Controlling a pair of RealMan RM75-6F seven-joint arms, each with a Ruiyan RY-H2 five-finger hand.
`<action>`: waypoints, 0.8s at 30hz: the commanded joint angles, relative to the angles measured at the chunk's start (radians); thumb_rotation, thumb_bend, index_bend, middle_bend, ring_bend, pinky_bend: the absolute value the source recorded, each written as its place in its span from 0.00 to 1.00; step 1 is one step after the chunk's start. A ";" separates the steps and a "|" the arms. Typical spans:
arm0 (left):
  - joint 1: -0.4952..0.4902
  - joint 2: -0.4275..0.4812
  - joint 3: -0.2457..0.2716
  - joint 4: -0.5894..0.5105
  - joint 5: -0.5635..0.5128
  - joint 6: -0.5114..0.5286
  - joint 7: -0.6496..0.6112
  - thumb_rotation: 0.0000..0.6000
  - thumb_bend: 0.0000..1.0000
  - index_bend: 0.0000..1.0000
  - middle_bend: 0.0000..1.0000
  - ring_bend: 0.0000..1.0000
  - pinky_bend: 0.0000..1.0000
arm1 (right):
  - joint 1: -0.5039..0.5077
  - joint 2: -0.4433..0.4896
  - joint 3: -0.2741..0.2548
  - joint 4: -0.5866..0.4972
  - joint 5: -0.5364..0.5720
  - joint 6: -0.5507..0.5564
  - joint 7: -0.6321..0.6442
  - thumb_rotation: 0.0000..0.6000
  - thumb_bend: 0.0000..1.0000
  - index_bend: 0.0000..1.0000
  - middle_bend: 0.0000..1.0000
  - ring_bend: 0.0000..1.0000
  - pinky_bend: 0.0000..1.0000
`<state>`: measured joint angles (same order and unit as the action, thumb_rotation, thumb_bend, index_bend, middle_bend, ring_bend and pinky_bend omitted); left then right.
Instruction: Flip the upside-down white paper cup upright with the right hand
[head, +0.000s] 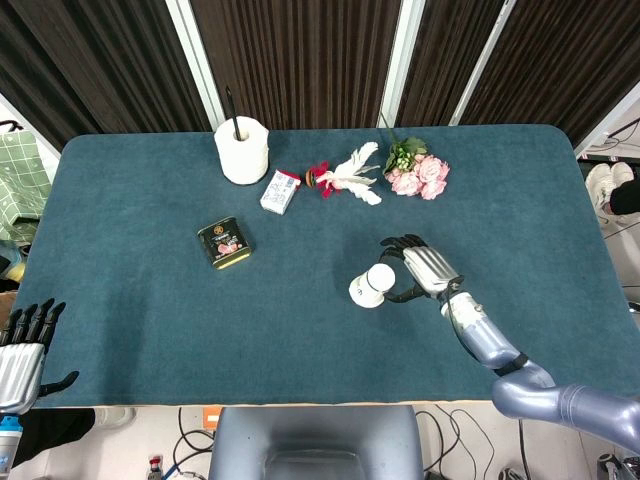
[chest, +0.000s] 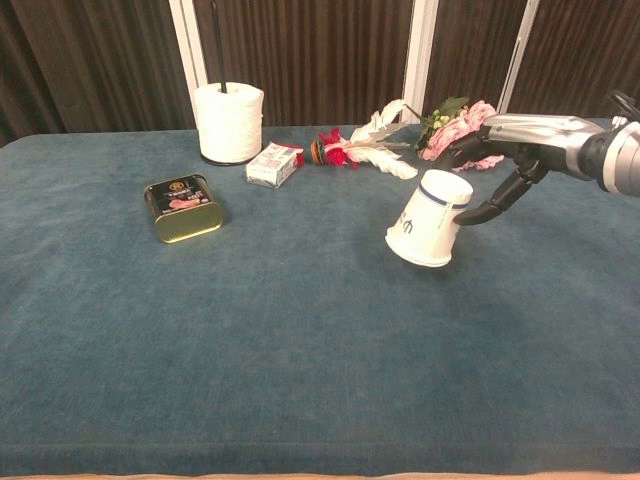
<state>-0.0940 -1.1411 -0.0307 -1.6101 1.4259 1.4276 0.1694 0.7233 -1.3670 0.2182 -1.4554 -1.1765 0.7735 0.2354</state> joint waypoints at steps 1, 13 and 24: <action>0.001 0.000 0.001 -0.001 0.000 0.000 0.002 1.00 0.00 0.00 0.00 0.00 0.00 | -0.025 -0.046 -0.003 0.124 -0.101 -0.072 0.301 1.00 0.28 0.50 0.18 0.11 0.10; -0.003 0.001 0.003 -0.005 -0.003 -0.010 0.008 1.00 0.00 0.00 0.00 0.00 0.00 | -0.013 -0.143 -0.087 0.424 -0.315 -0.061 0.780 1.00 0.28 0.49 0.19 0.11 0.10; -0.003 0.001 0.005 -0.004 0.000 -0.009 0.008 1.00 0.00 0.00 0.00 0.00 0.00 | -0.023 -0.157 -0.142 0.536 -0.350 -0.003 0.791 1.00 0.27 0.39 0.14 0.08 0.10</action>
<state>-0.0969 -1.1401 -0.0255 -1.6142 1.4259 1.4185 0.1776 0.7047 -1.5231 0.0813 -0.9334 -1.5236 0.7569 1.0358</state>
